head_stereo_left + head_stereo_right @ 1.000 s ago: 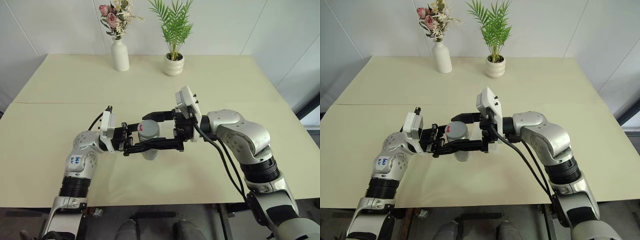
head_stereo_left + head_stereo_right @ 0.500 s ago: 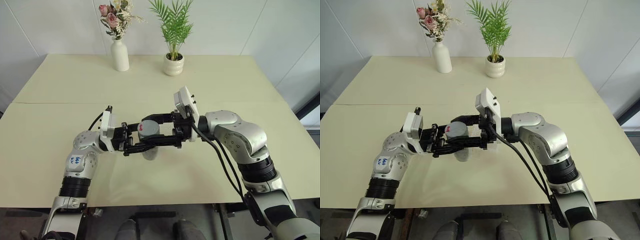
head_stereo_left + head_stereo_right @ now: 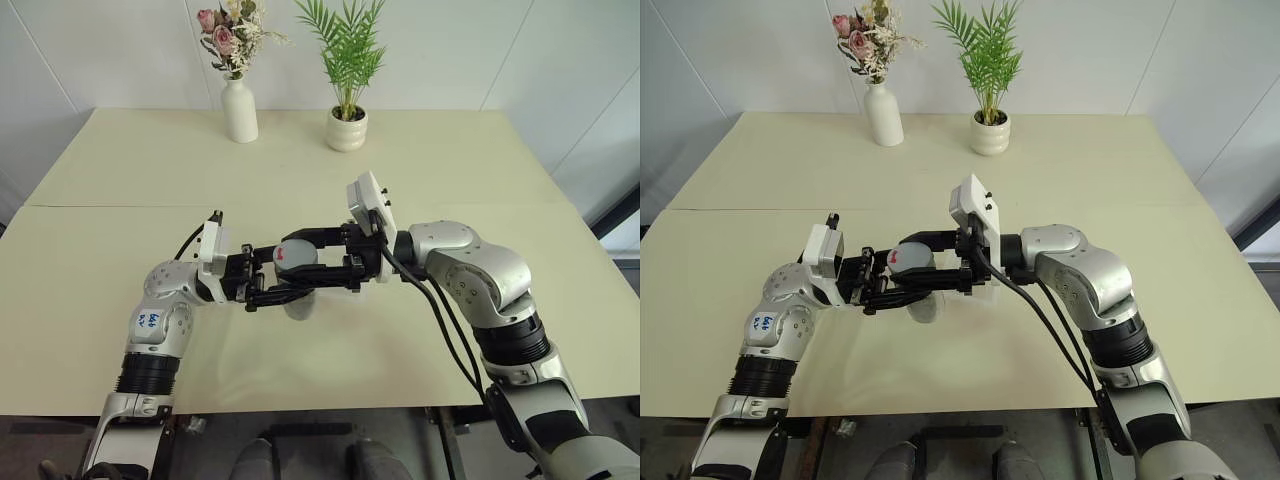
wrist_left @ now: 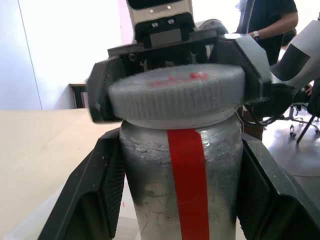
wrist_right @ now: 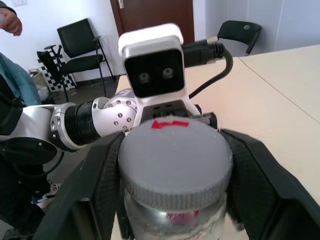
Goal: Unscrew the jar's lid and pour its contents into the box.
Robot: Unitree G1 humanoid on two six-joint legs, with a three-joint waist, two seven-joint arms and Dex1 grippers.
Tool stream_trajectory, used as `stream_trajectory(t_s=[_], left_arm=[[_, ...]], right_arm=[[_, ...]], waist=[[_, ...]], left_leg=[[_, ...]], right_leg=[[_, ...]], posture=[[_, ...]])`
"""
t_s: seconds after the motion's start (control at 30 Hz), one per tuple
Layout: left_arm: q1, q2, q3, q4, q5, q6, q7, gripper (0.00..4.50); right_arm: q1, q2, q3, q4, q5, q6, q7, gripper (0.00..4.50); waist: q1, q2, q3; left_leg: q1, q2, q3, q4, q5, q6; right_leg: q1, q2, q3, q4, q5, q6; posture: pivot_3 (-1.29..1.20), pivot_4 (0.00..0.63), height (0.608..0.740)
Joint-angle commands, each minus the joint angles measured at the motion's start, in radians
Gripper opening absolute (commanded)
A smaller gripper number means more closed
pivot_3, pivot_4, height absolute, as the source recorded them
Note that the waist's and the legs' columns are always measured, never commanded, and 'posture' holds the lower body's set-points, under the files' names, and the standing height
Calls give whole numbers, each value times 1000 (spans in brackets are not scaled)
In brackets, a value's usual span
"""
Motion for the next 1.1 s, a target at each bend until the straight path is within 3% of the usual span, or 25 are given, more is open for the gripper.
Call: stream_trajectory(t_s=[0.03, 0.37, 0.53, 0.7, 0.83, 1.1], left_arm=[[13, 11, -4, -37, 1, -8, -11, 2511], [26, 25, 1, -50, -4, -6, 7, 2511], [28, 32, 29, -52, -9, -17, 34, 2511], [13, 41, 47, -41, -10, -18, 42, 2511], [-3, 39, 49, -24, -7, -23, 42, 2511], [-35, 15, 44, 5, -7, -34, 43, 2511]], right_arm=[[-48, 10, -87, -12, 70, -13, -7, 2906], [-23, -104, -144, 31, -2, -83, -15, 2906], [124, -259, -291, 30, -41, -119, -72, 2906], [333, -333, -423, -23, -65, -136, -155, 2906], [496, -309, -473, 10, -120, -215, -223, 2906], [603, -173, -454, 126, -213, -368, -377, 2906]], waist=[[1, 0, 0], [2, 0, 0], [17, 0, 0], [21, 0, 0], [21, 0, 0], [9, 1, 0]], left_leg=[[0, 0, 0, 0, 0, 0], [0, 0, 0, 0, 0, 0], [-1, -1, 0, -1, 0, 1], [0, 0, 2, -2, -1, 1], [0, 0, 2, -1, -1, 1], [2, -1, 2, 1, 0, 2]], right_leg=[[0, 0, 0, 0, 0, 0], [0, 0, 0, -1, 0, 0], [1, -1, 0, -3, 0, 0], [0, 0, 1, -4, 0, 0], [0, 0, 2, -4, 0, 0], [3, 0, 3, -2, 1, 2]], posture=[[0, 150, 740], [0, 150, 740], [0, 150, 740], [0, 150, 740], [0, 150, 740], [0, 150, 740]])
